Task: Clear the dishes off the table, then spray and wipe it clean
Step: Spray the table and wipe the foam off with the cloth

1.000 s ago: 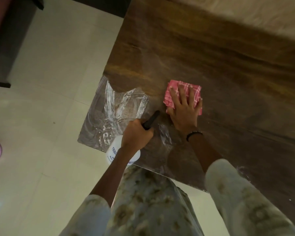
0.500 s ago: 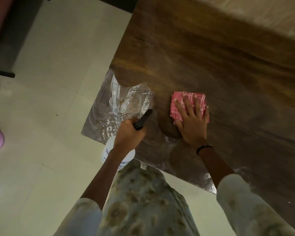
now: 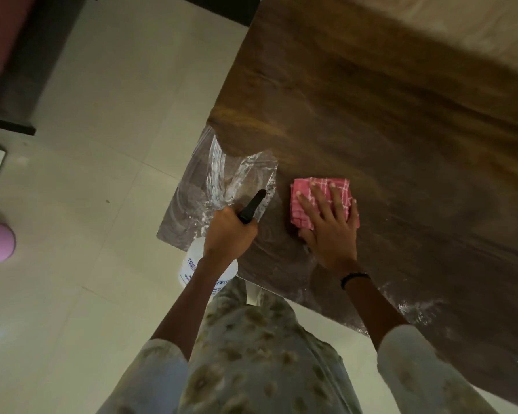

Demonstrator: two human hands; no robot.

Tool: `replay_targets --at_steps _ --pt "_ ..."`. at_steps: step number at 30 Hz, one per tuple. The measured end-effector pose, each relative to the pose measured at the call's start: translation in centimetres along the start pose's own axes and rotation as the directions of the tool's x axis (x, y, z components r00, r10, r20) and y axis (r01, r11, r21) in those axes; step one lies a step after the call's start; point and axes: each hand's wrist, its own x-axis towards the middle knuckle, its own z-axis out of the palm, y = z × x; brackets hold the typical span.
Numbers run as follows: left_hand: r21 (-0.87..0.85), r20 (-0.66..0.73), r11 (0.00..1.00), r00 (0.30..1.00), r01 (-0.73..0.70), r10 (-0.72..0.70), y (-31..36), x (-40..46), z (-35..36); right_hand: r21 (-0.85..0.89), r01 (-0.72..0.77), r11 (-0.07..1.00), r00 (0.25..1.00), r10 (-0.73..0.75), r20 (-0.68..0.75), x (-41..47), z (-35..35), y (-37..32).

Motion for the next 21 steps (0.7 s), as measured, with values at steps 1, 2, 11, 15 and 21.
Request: replay_targets --at_steps 1,2,11,15,21 --pt "0.005 -0.007 1.000 1.000 0.015 -0.015 0.0 0.3 -0.2 -0.004 -0.030 1.000 1.000 0.030 0.005 0.5 -0.2 -0.2" --pt "0.001 -0.009 1.000 1.000 0.029 -0.029 0.0 0.5 -0.3 -0.005 -0.054 0.999 0.998 0.054 0.013 1.0 -0.3 -0.5" --pt "-0.052 0.010 0.997 0.999 0.052 -0.052 -0.3 1.5 -2.3 -0.038 -0.088 0.995 0.995 0.090 0.045 5.0 -1.0 -0.5" --pt "-0.138 -0.018 0.989 0.998 0.059 -0.062 -0.9 1.8 -3.5 0.034 -0.203 0.979 0.979 0.202 0.020 8.9 -1.5 -3.8" --pt "-0.209 -0.020 0.976 0.997 0.068 -0.074 -1.7 1.9 -5.2 0.013 0.016 1.000 1.000 -0.016 0.014 10.7 -1.0 -10.1"
